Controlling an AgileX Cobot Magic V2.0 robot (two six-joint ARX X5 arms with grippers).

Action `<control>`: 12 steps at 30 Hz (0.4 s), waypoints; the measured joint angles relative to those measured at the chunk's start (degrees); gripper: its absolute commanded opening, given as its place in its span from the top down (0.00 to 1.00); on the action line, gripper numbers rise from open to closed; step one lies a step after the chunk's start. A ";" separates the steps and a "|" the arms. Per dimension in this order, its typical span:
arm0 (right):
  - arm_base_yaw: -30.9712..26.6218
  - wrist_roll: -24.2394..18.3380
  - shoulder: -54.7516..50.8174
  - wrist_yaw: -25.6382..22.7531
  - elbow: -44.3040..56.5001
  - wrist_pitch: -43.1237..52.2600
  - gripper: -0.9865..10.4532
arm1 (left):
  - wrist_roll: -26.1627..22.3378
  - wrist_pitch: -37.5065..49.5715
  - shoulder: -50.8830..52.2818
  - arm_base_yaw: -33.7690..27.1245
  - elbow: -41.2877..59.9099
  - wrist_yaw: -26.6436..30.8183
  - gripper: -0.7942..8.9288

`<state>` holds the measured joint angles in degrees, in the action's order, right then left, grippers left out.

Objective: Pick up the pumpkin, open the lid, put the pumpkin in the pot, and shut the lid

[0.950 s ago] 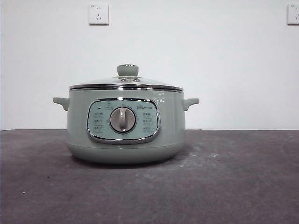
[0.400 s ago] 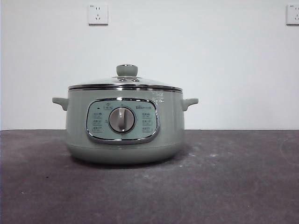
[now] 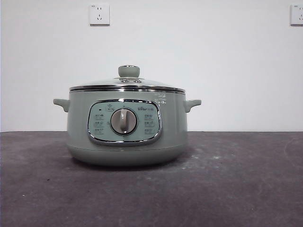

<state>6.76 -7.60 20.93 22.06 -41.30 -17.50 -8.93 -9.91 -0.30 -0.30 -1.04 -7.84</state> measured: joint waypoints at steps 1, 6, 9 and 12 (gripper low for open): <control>0.00 0.00 -1.55 -0.72 3.41 2.49 0.91 | 0.02 0.00 0.00 0.00 0.00 0.00 0.92; 0.00 0.11 -8.20 -5.90 17.11 9.51 0.91 | 0.00 0.00 0.00 0.02 0.00 0.00 0.92; 0.00 0.26 -11.72 -8.44 23.04 11.89 0.91 | 0.00 0.00 0.00 0.00 0.00 0.00 0.92; 0.00 0.37 -14.69 -11.23 27.93 14.67 0.91 | 0.02 0.00 0.00 0.00 0.00 0.00 0.92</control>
<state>6.76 -7.22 6.24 10.83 -13.37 -2.83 -8.91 -9.91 -0.30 -0.30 -1.04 -7.84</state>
